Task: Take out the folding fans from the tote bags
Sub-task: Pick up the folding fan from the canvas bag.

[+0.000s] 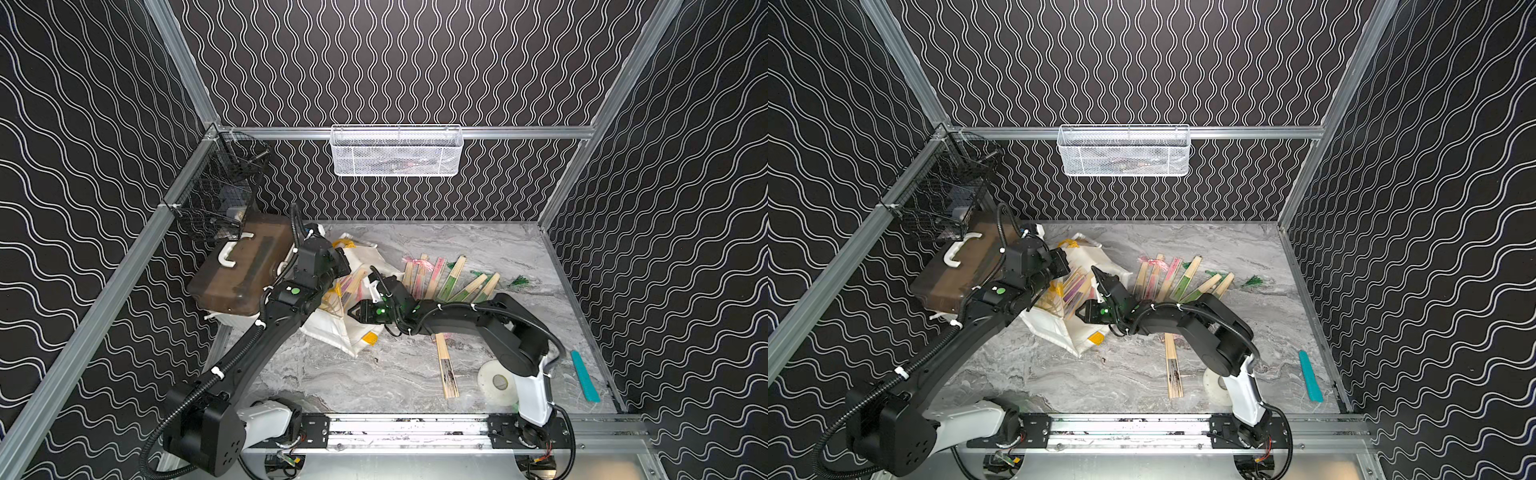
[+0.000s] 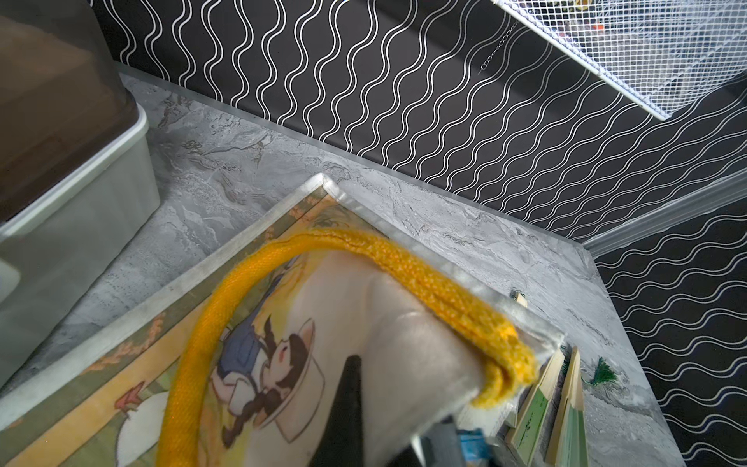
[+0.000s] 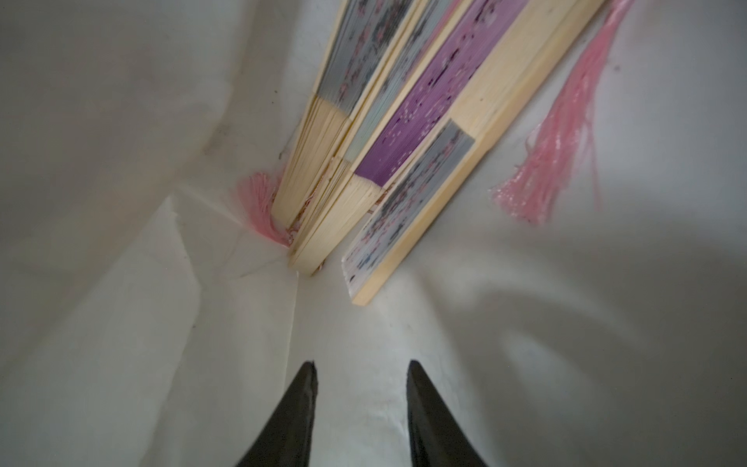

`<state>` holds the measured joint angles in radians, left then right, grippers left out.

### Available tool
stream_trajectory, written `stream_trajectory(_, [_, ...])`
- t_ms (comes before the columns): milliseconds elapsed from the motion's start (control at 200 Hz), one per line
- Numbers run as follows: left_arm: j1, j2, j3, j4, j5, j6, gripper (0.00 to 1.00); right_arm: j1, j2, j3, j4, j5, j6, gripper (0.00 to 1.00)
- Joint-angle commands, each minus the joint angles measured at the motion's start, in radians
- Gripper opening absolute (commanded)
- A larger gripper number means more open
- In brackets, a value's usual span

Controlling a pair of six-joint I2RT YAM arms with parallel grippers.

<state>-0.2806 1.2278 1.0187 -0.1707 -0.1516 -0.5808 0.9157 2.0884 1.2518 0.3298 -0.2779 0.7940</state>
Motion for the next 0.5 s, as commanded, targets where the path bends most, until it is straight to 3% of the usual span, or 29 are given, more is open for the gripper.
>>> stream_trajectory(0, [0.0, -0.008, 0.008, 0.064, -0.009, -0.014, 0.0, 0.002, 0.065, 0.053, 0.044, 0.016, 0.063, 0.37])
stream_trajectory(491, [0.0, -0.019, 0.029, 0.034, 0.062, -0.011, 0.0, -0.001, 0.213, 0.191, 0.098, 0.04, 0.167, 0.39])
